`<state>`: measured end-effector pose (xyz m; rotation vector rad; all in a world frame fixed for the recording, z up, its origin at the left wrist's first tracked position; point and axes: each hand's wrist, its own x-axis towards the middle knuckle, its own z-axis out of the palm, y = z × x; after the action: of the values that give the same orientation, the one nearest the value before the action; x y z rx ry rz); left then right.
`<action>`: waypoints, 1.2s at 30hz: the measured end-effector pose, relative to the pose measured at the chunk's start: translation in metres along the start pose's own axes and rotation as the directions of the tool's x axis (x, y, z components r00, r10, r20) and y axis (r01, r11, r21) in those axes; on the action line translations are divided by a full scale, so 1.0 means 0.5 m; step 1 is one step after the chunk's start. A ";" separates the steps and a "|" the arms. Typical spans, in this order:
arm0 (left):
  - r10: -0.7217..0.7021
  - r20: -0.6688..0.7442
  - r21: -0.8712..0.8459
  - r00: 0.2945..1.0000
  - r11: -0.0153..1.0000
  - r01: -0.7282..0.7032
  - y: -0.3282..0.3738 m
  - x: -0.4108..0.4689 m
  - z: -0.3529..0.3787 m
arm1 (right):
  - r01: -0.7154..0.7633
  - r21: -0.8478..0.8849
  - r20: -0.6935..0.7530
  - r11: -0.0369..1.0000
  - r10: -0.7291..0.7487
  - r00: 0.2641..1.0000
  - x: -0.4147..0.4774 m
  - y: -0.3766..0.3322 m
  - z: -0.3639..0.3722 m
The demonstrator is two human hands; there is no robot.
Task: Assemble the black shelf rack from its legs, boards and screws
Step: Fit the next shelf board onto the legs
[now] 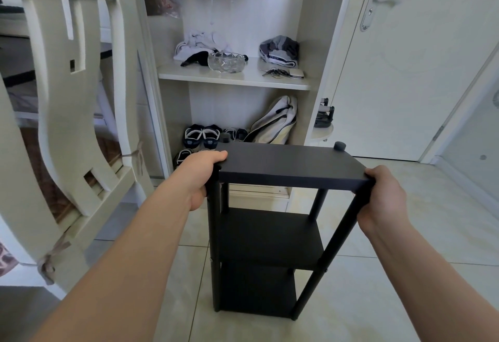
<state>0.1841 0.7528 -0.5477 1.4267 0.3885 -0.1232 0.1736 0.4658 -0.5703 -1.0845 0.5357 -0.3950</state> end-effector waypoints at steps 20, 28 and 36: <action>0.064 0.129 -0.146 0.990 0.988 -0.045 -0.018 -0.016 -0.014 | 0.075 -0.064 0.065 0.995 -0.071 0.995 0.005 0.002 -0.011; 0.061 0.101 -0.131 0.993 0.990 -0.048 -0.013 -0.019 -0.013 | 0.054 -0.112 0.117 0.992 -0.041 0.992 0.007 -0.006 -0.017; 0.063 0.066 -0.159 0.996 0.986 -0.052 -0.005 -0.017 -0.003 | 0.049 -0.035 0.127 0.998 -0.045 0.991 0.002 -0.007 -0.021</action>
<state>0.1749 0.7529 -0.5474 1.2731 0.2919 -0.0944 0.1683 0.4560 -0.5711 -1.1521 0.4070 -0.3558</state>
